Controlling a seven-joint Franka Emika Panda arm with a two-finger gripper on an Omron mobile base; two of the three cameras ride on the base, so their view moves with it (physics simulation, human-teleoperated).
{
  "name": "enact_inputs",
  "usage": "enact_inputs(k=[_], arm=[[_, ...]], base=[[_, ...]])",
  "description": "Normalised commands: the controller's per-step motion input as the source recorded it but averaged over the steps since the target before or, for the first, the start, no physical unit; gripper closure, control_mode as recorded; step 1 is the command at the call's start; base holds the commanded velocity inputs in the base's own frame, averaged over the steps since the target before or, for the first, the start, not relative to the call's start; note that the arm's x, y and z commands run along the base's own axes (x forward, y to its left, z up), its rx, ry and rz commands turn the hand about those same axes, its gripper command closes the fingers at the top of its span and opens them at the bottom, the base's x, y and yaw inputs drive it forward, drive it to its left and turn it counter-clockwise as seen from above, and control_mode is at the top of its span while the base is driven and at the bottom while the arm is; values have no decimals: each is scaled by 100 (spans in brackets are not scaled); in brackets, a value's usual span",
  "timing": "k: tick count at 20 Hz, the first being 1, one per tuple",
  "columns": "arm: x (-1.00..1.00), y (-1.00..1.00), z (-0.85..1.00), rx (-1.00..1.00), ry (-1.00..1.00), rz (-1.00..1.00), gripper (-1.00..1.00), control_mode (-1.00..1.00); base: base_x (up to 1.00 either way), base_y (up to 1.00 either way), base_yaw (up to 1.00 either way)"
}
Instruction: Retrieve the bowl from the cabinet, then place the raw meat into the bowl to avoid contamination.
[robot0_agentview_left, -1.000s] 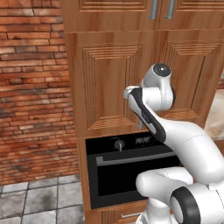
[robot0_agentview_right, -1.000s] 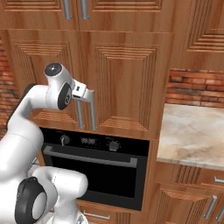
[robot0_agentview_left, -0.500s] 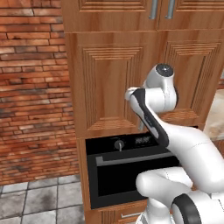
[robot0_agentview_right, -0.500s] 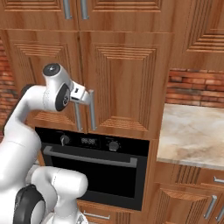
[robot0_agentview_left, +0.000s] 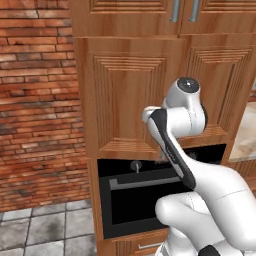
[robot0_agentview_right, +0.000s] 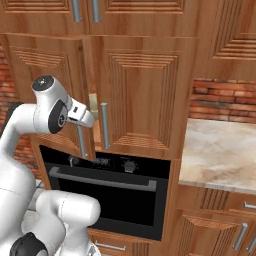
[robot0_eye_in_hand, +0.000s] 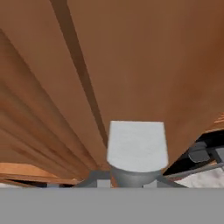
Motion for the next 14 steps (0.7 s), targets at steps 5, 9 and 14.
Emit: enact_inputs(k=[5, 9, 14], arm=[[-41, 55, -16, -1, 2, -7, 100, -100], [-37, 60, -15, -2, 4, -7, 100, -100], [-33, 61, -12, -2, 5, -7, 100, -100]], base=[[0, 0, 0], [0, 0, 0], [0, 0, 0]])
